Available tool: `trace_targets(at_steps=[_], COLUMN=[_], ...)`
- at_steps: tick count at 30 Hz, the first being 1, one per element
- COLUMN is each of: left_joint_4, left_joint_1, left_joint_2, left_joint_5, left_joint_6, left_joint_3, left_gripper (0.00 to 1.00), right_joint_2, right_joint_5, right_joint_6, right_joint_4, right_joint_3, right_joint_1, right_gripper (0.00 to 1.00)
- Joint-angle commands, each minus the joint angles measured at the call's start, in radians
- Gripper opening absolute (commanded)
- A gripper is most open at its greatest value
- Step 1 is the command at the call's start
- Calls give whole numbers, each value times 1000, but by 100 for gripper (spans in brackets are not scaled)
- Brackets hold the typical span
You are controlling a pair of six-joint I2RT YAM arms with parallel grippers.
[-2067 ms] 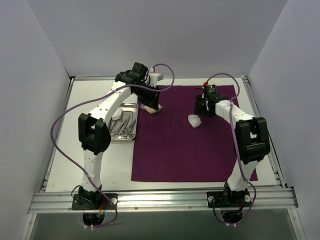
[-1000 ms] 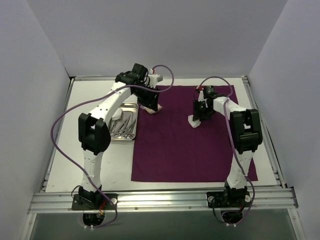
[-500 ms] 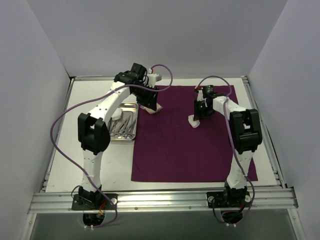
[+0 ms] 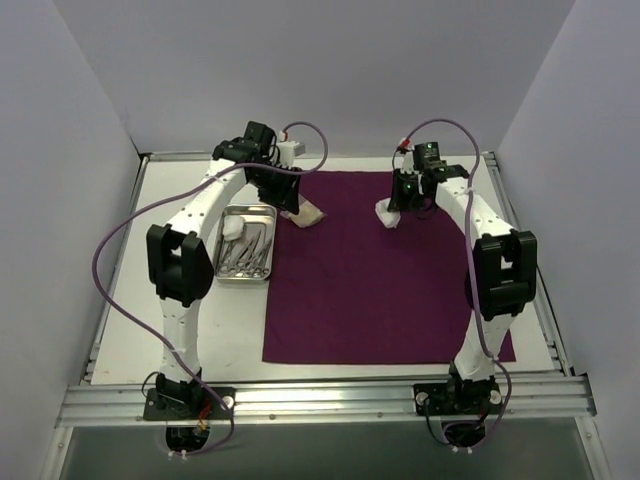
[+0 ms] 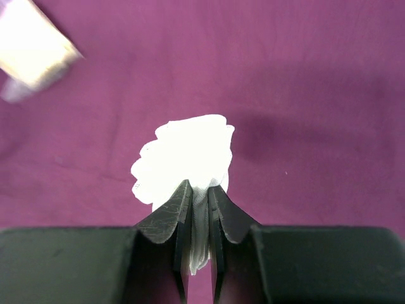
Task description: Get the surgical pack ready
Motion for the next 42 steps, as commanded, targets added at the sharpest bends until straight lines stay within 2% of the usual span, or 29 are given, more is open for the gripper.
trace_targets(at_steps=[1,4,6,7,9,10,11,14,19,22,31,36,42], left_joint_4=[24,21,17,15,6,4,3,20,86,133,214,241,251], left_joint_1=[36,88,137,154,209,227,247,324,414,418,416,413,410], left_joint_2=[-68,-94,-108,-119,-130,-139,-142,-151,-179,-199,-191,-170,-150], left_joint_5=[5,-13,-62,-85,-133,-170,-187,-250,-294,-311,-260,-244,-247], left_joint_6=[3,8,9,9,9,8,5,-4,-52,-31,-55,-79,-80], left_joint_3=[12,5,-2,-2,-11,-17,-25,-72,-181,-224,-336,-354,-348], left_gripper=[54,54,54,54,54,54,54,54,54,54,54,54,54], right_joint_2=[-42,-14,4,24,47,81,99,207,371,428,501,538,583], right_joint_5=[-4,-15,-21,-29,-38,-40,-41,-20,32,83,193,195,206], right_joint_6=[76,201,283,384,501,626,687,837,922,936,942,1015,1014], right_joint_4=[-31,9,95,138,311,368,505,667,735,737,759,793,781], right_joint_3=[125,208,262,269,265,263,263,295,407,444,449,398,459], right_joint_1=[21,79,132,193,256,286,345,450,534,551,561,563,564], right_gripper=[0,0,0,0,0,0,0,0,0,0,0,0,0])
